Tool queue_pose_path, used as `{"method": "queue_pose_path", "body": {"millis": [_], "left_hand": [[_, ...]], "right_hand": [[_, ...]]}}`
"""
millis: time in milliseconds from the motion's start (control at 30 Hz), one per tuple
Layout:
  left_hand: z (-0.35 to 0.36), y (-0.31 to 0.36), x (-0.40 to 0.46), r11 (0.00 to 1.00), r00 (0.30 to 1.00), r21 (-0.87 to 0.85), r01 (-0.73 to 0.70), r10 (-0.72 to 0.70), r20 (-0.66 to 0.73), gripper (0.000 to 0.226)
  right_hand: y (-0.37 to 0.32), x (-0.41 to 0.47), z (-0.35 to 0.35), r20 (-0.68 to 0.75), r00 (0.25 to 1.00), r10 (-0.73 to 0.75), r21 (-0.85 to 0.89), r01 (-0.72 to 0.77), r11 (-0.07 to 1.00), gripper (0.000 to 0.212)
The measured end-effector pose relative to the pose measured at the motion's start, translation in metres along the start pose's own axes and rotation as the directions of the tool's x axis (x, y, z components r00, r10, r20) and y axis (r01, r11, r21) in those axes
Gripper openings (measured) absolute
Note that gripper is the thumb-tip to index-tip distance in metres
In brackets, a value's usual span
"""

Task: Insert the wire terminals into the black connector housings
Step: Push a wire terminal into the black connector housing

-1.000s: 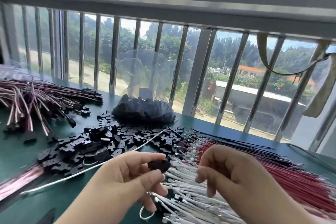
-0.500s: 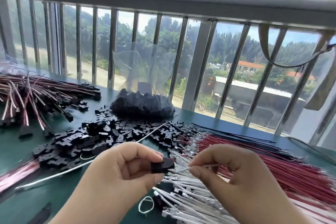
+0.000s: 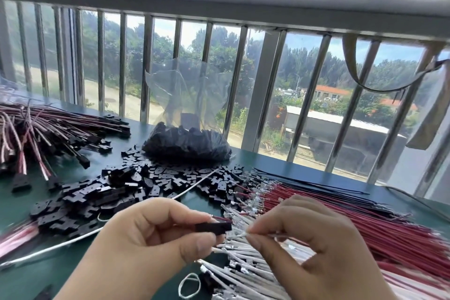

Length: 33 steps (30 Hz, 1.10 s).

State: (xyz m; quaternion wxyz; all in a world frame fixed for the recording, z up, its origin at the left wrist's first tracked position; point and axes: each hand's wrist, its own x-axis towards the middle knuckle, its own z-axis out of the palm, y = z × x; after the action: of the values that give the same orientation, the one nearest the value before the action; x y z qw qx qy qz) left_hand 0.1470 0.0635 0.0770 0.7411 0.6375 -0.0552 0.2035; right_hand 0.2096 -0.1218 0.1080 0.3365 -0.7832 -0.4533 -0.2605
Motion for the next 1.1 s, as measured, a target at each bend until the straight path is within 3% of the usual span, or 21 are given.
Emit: {"method": "queue_pose_path", "body": {"millis": [133,300,500,567,667,733,833,967,1033,1100], "left_hand": [[0.000,-0.001,-0.001,0.998,0.997,-0.022,0.051,-0.050,0.053,0.062],[0.000,-0.002,-0.002,0.995,0.993,-0.042,0.090,-0.086,0.083,0.060],[0.001,-0.004,-0.002,0.997,0.994,0.076,0.010,-0.019,0.112,0.048],[0.004,-0.004,-0.002,0.992,0.995,0.113,-0.059,0.049,0.090,0.032],[0.008,-0.002,-0.004,0.986,0.990,0.101,-0.135,0.129,0.061,0.028],[0.007,0.001,-0.004,0.997,0.993,0.010,-0.078,0.076,0.094,0.050],[0.005,-0.005,-0.003,0.983,0.987,-0.125,0.133,-0.120,0.105,0.074],[0.001,-0.010,-0.003,0.911,0.897,-0.119,0.396,-0.356,0.261,0.065],[-0.003,-0.011,-0.002,0.895,0.850,-0.007,0.447,-0.422,0.316,0.070],[-0.006,-0.014,-0.003,0.879,0.826,0.033,0.476,-0.460,0.324,0.060]], "right_hand": [[-0.001,-0.001,0.000,-0.014,1.000,-0.001,0.010,0.001,1.000,0.010],[-0.001,-0.002,-0.001,0.077,0.995,0.069,0.078,-0.075,0.994,0.008],[-0.005,-0.001,-0.003,0.183,0.982,0.044,0.112,-0.065,0.992,0.007],[-0.006,-0.001,0.000,0.156,0.980,0.122,0.100,-0.138,0.985,0.010],[-0.002,-0.004,0.004,0.190,0.941,0.280,0.010,-0.287,0.958,0.035],[0.000,-0.006,0.005,0.232,0.941,0.246,-0.101,-0.228,0.968,0.047],[0.002,-0.008,0.005,0.255,0.964,0.075,-0.164,-0.033,0.986,0.053],[0.004,-0.016,0.010,0.212,0.964,-0.160,-0.399,0.235,0.886,0.047],[0.005,-0.018,0.013,0.239,0.945,-0.222,-0.454,0.311,0.835,0.043],[0.003,-0.019,0.016,0.285,0.929,-0.237,-0.479,0.353,0.804,0.032]]}}
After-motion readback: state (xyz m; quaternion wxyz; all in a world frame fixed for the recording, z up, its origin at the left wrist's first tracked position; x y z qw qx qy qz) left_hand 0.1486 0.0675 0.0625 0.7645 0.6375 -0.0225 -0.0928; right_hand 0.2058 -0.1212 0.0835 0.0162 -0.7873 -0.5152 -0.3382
